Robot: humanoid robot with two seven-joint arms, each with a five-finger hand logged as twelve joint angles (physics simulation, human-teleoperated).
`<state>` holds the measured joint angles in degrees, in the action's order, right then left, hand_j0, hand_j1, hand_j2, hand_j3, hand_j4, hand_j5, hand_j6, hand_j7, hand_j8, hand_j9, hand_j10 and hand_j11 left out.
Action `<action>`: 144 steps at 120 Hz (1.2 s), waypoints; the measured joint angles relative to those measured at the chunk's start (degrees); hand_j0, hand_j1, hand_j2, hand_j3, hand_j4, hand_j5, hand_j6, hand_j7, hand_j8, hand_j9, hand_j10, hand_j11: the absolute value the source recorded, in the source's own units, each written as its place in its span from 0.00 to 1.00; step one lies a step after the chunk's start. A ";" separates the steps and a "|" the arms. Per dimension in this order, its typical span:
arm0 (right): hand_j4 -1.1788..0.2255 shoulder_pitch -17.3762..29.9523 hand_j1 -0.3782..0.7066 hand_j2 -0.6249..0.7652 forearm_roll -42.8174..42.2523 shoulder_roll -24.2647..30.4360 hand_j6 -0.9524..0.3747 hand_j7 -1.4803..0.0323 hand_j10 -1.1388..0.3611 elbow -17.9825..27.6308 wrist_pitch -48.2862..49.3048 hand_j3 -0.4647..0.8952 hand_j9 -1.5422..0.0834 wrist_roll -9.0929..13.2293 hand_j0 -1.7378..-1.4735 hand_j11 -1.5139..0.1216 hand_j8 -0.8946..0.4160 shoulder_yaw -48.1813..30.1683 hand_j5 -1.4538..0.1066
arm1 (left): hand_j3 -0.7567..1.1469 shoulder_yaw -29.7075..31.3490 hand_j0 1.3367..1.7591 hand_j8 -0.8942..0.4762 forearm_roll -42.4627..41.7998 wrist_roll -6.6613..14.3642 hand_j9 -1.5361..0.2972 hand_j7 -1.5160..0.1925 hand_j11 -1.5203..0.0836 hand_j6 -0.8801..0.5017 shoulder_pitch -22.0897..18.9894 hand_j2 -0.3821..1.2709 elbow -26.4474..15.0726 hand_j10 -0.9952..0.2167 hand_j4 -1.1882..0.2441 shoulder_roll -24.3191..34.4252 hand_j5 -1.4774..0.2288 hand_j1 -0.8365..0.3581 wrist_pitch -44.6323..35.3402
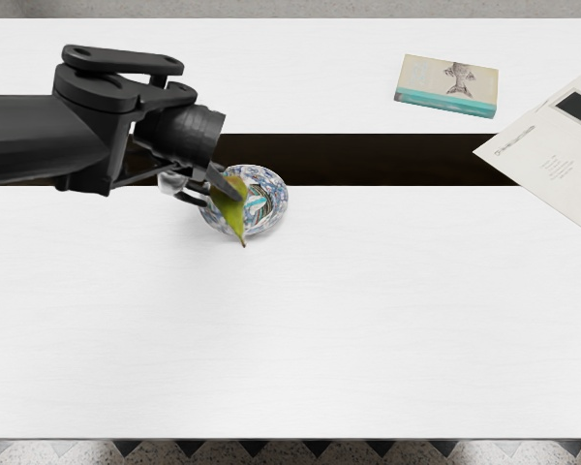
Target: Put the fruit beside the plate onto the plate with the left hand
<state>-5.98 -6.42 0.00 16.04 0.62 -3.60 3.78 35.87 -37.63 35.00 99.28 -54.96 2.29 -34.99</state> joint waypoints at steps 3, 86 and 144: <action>0.83 0.00 0.04 0.45 0.00 0.00 0.71 0.97 0.75 0.00 0.00 0.34 0.94 0.00 0.30 0.92 0.67 0.00 0.92 | 0.40 0.00 0.76 0.26 0.00 0.00 0.39 0.41 0.44 0.29 -0.04 0.50 0.00 0.31 0.40 0.00 0.38 0.43 0.00; 0.83 0.00 0.04 0.45 0.00 0.00 0.71 0.97 0.75 0.02 0.00 0.34 0.94 0.00 0.30 0.92 0.67 0.00 0.92 | 0.40 -1.51 0.76 0.40 0.18 0.00 0.59 0.63 0.67 0.39 0.65 0.28 -0.01 0.54 0.59 0.39 0.60 0.65 -0.01; 0.83 0.00 0.04 0.45 0.00 0.00 0.71 0.97 0.75 0.03 0.00 0.34 0.94 0.00 0.30 0.92 0.67 0.00 0.92 | 0.40 -6.97 0.76 0.62 0.15 0.00 0.81 0.85 0.91 0.60 1.45 0.24 -2.00 0.78 0.80 13.70 0.83 0.95 -0.01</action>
<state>-5.98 -6.41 0.00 16.07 0.62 -3.60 3.78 28.90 -37.48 35.00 100.73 -56.96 15.99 -35.00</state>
